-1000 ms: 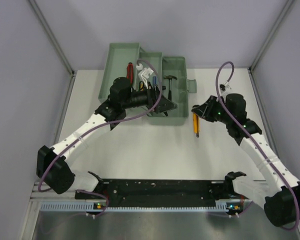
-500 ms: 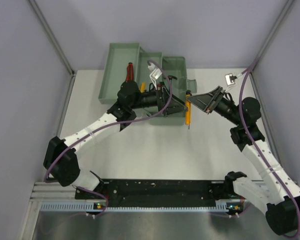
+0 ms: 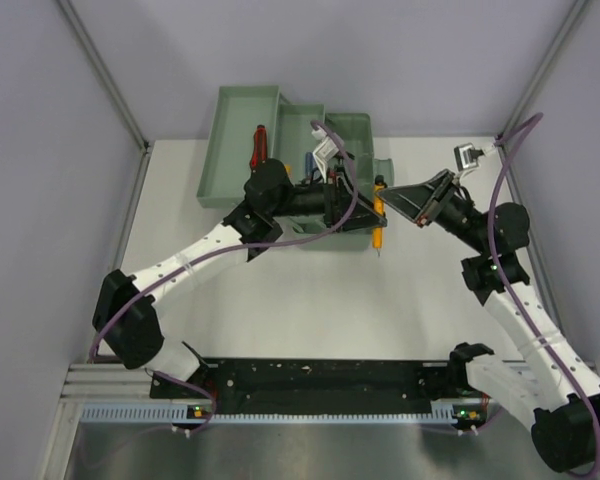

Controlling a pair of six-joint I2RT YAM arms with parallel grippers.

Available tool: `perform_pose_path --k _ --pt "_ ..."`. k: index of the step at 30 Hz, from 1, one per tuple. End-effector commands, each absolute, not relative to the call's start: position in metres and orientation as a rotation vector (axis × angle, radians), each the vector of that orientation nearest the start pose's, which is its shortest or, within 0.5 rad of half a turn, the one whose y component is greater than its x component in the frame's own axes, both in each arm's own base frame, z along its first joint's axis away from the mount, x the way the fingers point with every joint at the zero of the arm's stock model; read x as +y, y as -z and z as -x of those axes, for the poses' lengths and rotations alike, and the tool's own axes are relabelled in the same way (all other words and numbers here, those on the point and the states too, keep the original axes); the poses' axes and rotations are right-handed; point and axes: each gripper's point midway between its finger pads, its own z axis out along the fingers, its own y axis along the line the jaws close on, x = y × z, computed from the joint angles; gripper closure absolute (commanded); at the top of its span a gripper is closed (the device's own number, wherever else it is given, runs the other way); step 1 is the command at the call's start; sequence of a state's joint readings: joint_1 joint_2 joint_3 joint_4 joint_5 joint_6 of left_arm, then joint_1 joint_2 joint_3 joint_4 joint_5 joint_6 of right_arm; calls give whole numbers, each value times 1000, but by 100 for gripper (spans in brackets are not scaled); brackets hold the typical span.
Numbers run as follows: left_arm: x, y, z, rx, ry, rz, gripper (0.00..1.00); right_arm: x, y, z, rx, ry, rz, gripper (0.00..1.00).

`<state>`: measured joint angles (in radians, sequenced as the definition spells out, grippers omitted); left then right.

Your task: Pack the tool kit

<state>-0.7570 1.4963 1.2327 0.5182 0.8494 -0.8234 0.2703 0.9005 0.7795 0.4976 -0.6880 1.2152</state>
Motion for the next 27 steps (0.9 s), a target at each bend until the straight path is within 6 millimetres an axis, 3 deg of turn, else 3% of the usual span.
perform_pose_path --k 1,3,5,6,11,13,16,18,27 --pt "-406 -393 -206 1480 1710 -845 70 208 -424 -222 1383 -1652 68 100" --pt "-406 -390 -209 1499 1698 -828 88 207 -422 -224 1394 -1640 55 100" --pt "-406 -390 -210 1501 1686 -821 100 206 -416 -229 1428 -1613 26 92" --pt "-406 -388 -212 1514 1675 -811 100 205 -415 -230 1432 -1594 23 83" --pt "-395 -386 -230 1576 1490 -761 100 191 -400 -245 1484 -1424 -74 14" --pt "-385 -378 -244 1662 1342 -734 100 182 -394 -253 1522 -1325 -117 2" --pt "-359 -369 -274 1753 1093 -657 100 168 -389 -261 1563 -1184 -166 2" --pt "-334 -363 -300 1809 935 -599 100 161 -375 -264 1627 -1117 -204 2" --pt "-180 -351 -409 1932 389 -248 100 143 -337 -266 1713 -969 -260 2"
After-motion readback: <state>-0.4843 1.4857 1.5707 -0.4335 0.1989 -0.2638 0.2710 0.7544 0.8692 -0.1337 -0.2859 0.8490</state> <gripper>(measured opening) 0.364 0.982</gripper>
